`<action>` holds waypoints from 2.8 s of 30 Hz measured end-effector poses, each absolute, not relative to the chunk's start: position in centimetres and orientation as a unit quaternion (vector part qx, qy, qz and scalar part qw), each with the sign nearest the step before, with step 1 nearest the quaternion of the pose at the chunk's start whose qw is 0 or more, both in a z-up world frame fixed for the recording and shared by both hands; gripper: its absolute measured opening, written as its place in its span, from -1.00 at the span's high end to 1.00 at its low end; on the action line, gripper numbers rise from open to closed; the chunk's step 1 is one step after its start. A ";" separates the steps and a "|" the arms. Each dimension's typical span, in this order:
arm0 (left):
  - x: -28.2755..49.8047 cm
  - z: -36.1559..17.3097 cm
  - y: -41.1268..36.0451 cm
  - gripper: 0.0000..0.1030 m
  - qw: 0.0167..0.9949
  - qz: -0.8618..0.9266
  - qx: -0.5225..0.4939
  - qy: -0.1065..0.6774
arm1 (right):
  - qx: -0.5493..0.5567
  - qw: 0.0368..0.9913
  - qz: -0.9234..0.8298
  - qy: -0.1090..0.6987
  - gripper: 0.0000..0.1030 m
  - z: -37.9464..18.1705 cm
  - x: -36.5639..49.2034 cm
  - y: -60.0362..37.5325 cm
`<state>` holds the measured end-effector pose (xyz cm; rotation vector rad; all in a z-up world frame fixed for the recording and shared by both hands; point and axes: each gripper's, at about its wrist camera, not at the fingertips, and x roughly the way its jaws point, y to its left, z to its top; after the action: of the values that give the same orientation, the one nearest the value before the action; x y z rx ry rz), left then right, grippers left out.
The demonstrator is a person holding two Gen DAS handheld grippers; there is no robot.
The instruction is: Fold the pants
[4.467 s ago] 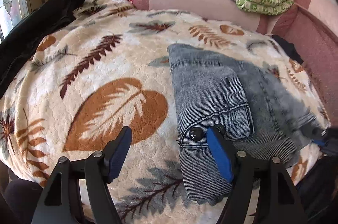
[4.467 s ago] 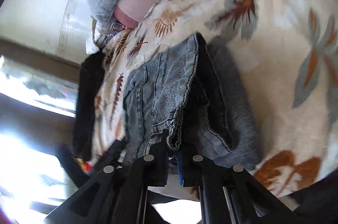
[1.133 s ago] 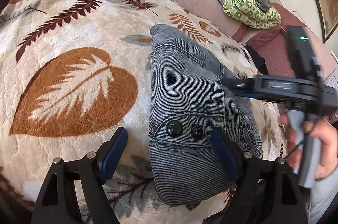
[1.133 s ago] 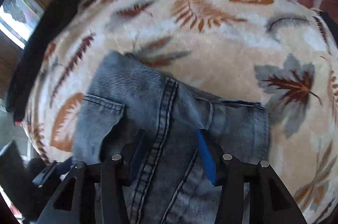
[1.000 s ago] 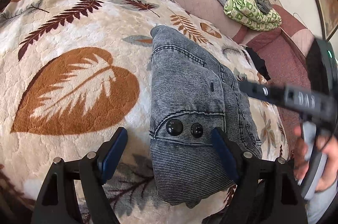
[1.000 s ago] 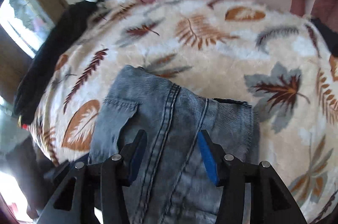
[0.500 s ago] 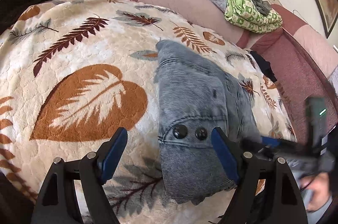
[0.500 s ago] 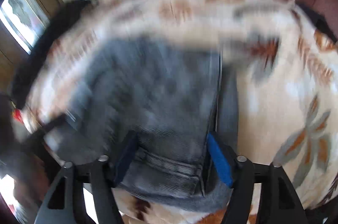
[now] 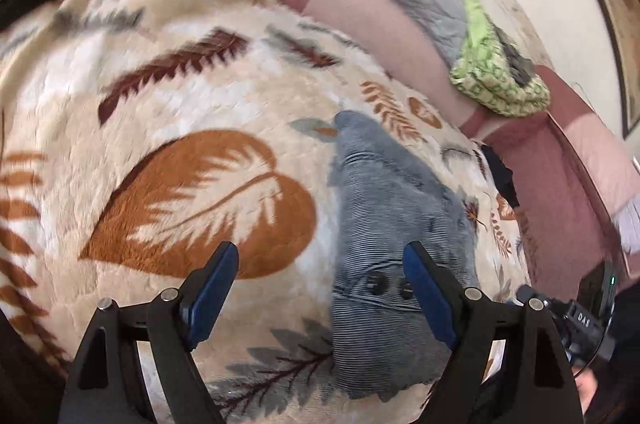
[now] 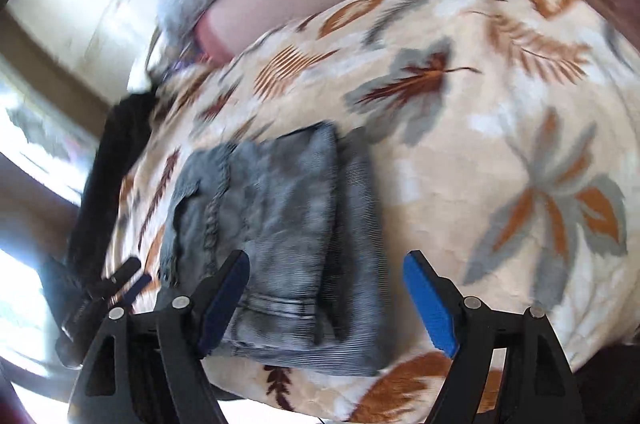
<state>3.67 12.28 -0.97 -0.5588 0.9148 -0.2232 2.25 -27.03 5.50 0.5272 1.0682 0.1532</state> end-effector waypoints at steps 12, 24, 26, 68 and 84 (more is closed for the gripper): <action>3.4 -0.3 8.2 -0.64 0.876 -0.099 -0.161 0.443 | 0.333 0.801 0.181 0.464 -0.59 6.3 1.6 -26.7; 2.3 0.4 6.3 -0.70 0.884 -0.088 -0.069 0.453 | 0.287 0.778 0.209 0.518 -0.66 3.7 1.1 -22.8; 2.0 0.8 6.3 -0.70 0.887 -0.084 -0.063 0.450 | 0.292 0.782 0.196 0.515 -0.66 4.1 1.2 -23.6; 9.6 -1.6 5.1 -0.44 0.807 -0.165 -0.161 0.543 | 0.237 0.738 0.128 0.619 0.06 0.8 10.2 -24.0; 7.1 2.9 2.5 0.54 0.858 -0.145 -0.051 0.491 | 0.186 0.790 0.135 0.568 0.74 6.1 8.3 -22.2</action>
<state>7.13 2.49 2.89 -0.1068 1.0312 -0.3054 8.26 -22.21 6.09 0.4002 1.2229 0.2898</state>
